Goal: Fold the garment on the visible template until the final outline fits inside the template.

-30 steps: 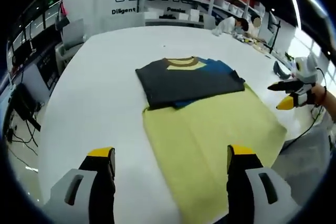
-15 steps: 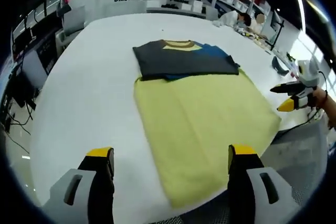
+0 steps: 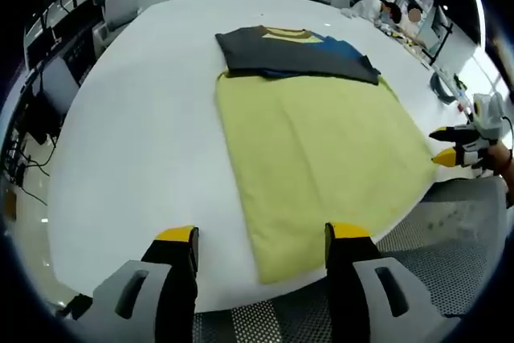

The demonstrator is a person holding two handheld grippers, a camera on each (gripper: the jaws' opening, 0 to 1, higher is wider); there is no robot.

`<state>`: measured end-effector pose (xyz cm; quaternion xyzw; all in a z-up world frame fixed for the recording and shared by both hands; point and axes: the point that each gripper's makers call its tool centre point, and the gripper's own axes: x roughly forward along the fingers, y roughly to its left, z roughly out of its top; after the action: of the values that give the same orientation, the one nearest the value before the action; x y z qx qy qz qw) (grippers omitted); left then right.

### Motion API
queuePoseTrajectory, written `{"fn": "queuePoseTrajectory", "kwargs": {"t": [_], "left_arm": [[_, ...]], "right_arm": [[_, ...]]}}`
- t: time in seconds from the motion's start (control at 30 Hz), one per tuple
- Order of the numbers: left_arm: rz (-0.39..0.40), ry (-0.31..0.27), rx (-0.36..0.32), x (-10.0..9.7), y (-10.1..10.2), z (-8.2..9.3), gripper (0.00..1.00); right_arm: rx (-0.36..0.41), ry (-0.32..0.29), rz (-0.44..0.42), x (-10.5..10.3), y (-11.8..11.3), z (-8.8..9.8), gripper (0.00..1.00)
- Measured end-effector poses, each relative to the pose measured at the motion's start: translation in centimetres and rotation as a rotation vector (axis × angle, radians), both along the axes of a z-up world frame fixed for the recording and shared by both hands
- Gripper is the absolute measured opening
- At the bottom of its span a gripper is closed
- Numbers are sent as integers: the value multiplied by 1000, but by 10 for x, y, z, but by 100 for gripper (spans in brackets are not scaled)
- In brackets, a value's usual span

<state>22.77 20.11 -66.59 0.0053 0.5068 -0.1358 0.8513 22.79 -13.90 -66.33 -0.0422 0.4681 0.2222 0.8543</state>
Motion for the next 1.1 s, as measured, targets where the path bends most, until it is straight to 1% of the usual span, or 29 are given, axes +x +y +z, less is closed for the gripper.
{"fn": "queuePoseTrajectory", "kwargs": {"t": [0.07,0.17,0.23,0.33,0.43,0.47,0.5,0.6,0.63,0.77,0.9,0.97,1.03,1.1], "left_arm": [[6,12,-1,-3,0,-1,60],[1,18,-3,-7,-3,-2,56],[-7,15,15,-8,-3,-3,54],[-8,25,26,-11,-1,-3,48],[-9,28,26,-12,-1,-3,44],[-5,37,27,-14,-1,-3,42],[6,42,27,-14,0,-3,41],[18,47,29,-15,1,-3,39],[20,48,30,-15,1,-3,38],[16,48,45,-16,2,-4,34],[11,45,69,-16,4,-5,29],[4,50,58,-17,1,-5,27],[0,57,50,-18,-1,-5,26],[-8,55,56,-19,-2,-5,25]], "right_arm": [[-12,4,0,-2,-1,-1,58],[-41,9,0,-5,-5,-4,52],[-55,4,1,-8,-7,-5,46],[-48,27,-14,-14,-8,-10,43],[-53,32,-16,-16,-8,-12,39],[-67,18,-16,-15,-10,-12,37],[-80,30,-24,-18,-12,-12,35],[-83,27,-34,-19,-14,-11,24],[-78,23,-35,-20,-13,-11,22],[-78,23,-41,-21,-12,-12,19],[-92,17,-44,-20,-15,-13,13],[-98,12,-43,-20,-14,-12,9],[-105,7,-37,-21,-13,-12,10],[-94,11,-40,-22,-11,-13,11]]}}
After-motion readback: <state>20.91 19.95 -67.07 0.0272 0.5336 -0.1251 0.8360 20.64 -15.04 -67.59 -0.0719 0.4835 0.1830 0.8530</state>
